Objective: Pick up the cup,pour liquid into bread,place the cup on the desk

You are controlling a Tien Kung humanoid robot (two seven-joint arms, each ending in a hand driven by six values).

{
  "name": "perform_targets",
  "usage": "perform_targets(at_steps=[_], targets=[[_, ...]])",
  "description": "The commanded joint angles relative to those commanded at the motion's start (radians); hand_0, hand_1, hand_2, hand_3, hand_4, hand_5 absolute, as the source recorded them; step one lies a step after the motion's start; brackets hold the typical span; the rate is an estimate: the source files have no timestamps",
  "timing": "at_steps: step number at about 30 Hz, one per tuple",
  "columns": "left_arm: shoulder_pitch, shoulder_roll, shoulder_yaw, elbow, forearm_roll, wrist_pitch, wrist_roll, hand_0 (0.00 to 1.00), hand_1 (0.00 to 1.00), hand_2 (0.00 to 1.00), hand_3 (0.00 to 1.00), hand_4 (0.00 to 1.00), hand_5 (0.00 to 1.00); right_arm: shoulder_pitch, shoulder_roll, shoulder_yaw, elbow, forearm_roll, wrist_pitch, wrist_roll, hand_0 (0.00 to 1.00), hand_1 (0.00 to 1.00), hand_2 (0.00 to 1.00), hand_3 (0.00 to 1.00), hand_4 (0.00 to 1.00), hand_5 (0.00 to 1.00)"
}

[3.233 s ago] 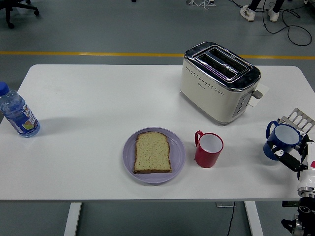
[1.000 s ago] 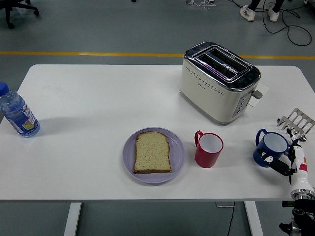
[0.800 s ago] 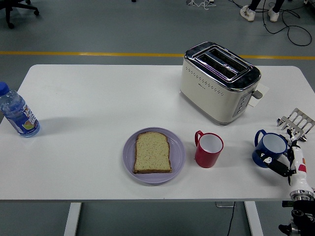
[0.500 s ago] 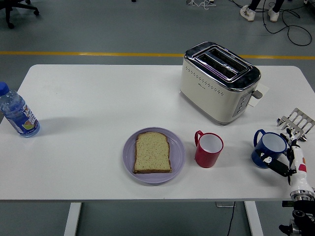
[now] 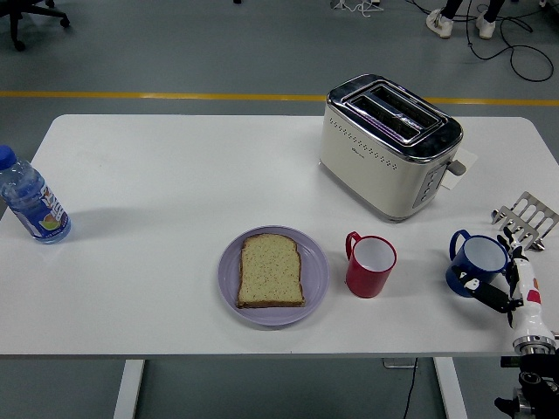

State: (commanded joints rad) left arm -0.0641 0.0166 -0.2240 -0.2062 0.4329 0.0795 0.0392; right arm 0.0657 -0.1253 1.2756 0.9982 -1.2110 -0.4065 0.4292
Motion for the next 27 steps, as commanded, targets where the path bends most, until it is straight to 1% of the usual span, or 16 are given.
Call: perform_targets(at_steps=[3, 4, 9, 10, 11, 15, 16, 18, 19, 20, 23, 25, 27], targets=[[-0.002, 0.000, -0.004, 0.000, 0.001, 0.000, 0.000, 0.639, 0.649, 0.667, 0.565, 0.334, 0.839, 0.001, 0.002, 0.005, 0.003, 0.004, -0.010, 0.017, 0.800, 0.720, 0.974, 0.998, 0.912, 0.007], [-0.003, 0.000, -0.003, 0.000, 0.001, 0.000, 0.000, 0.639, 0.649, 0.665, 0.566, 0.335, 0.839, 0.002, 0.002, 0.008, 0.005, 0.000, -0.009, 0.016, 0.859, 0.823, 0.998, 0.998, 0.911, 0.002], [-0.005, 0.001, -0.005, 0.000, 0.002, 0.000, 0.000, 0.639, 0.649, 0.665, 0.566, 0.335, 0.839, 0.000, 0.003, 0.017, 0.011, -0.001, -0.001, 0.016, 0.859, 0.823, 0.998, 0.998, 0.911, 0.002], [-0.004, 0.001, -0.006, 0.000, 0.002, 0.000, 0.000, 0.639, 0.649, 0.666, 0.565, 0.335, 0.839, -0.001, 0.002, 0.017, 0.013, -0.002, 0.005, 0.013, 0.905, 0.865, 0.998, 0.998, 0.919, 0.002], [-0.005, 0.001, -0.005, 0.000, 0.002, 0.000, 0.000, 0.639, 0.649, 0.666, 0.565, 0.335, 0.839, -0.003, 0.001, 0.017, 0.017, -0.004, 0.010, 0.010, 0.905, 0.865, 0.998, 0.998, 0.919, 0.002], [-0.006, 0.000, -0.006, 0.000, 0.004, 0.000, 0.000, 0.639, 0.649, 0.666, 0.565, 0.335, 0.839, -0.012, -0.001, 0.020, 0.038, -0.013, 0.017, 0.002, 0.905, 0.865, 0.998, 0.998, 0.919, 0.002], [-0.006, 0.000, -0.007, 0.000, 0.004, 0.000, 0.000, 0.639, 0.649, 0.666, 0.566, 0.336, 0.840, -0.018, 0.000, 0.025, 0.054, -0.019, 0.015, 0.002, 0.927, 0.881, 0.998, 0.998, 0.924, 0.002], [-0.006, 0.000, -0.008, 0.000, 0.004, 0.000, 0.000, 0.639, 0.649, 0.666, 0.566, 0.336, 0.840, -0.021, 0.000, 0.030, 0.066, -0.023, 0.012, 0.002, 0.927, 0.881, 0.998, 0.998, 0.924, 0.002], [-0.007, 0.001, -0.008, -0.001, 0.004, 0.000, 0.000, 0.639, 0.649, 0.666, 0.566, 0.336, 0.840, -0.024, 0.000, 0.035, 0.083, -0.028, 0.008, 0.001, 0.927, 0.881, 0.998, 0.998, 0.924, 0.002], [-0.007, 0.001, -0.009, 0.000, 0.004, 0.000, 0.000, 0.639, 0.649, 0.666, 0.566, 0.336, 0.840, -0.026, -0.002, 0.038, 0.100, -0.030, -0.008, 0.008, 0.927, 0.881, 0.998, 0.998, 0.924, 0.002], [-0.008, 0.001, -0.009, 0.000, 0.005, 0.000, 0.000, 0.639, 0.649, 0.666, 0.567, 0.335, 0.840, -0.027, -0.006, 0.046, 0.130, -0.034, -0.034, 0.019, 0.919, 0.874, 0.998, 0.998, 0.932, 0.007], [-0.008, 0.001, -0.008, 0.000, 0.006, 0.000, 0.000, 0.639, 0.649, 0.666, 0.567, 0.335, 0.840, -0.028, -0.008, 0.049, 0.146, -0.035, -0.044, 0.023, 0.919, 0.874, 0.998, 0.998, 0.932, 0.007], [-0.009, 0.001, -0.010, 0.000, 0.008, 0.000, 0.000, 0.639, 0.649, 0.666, 0.567, 0.335, 0.840, -0.035, -0.012, 0.050, 0.181, -0.048, -0.053, 0.021, 0.919, 0.874, 0.998, 0.998, 0.932, 0.007]])
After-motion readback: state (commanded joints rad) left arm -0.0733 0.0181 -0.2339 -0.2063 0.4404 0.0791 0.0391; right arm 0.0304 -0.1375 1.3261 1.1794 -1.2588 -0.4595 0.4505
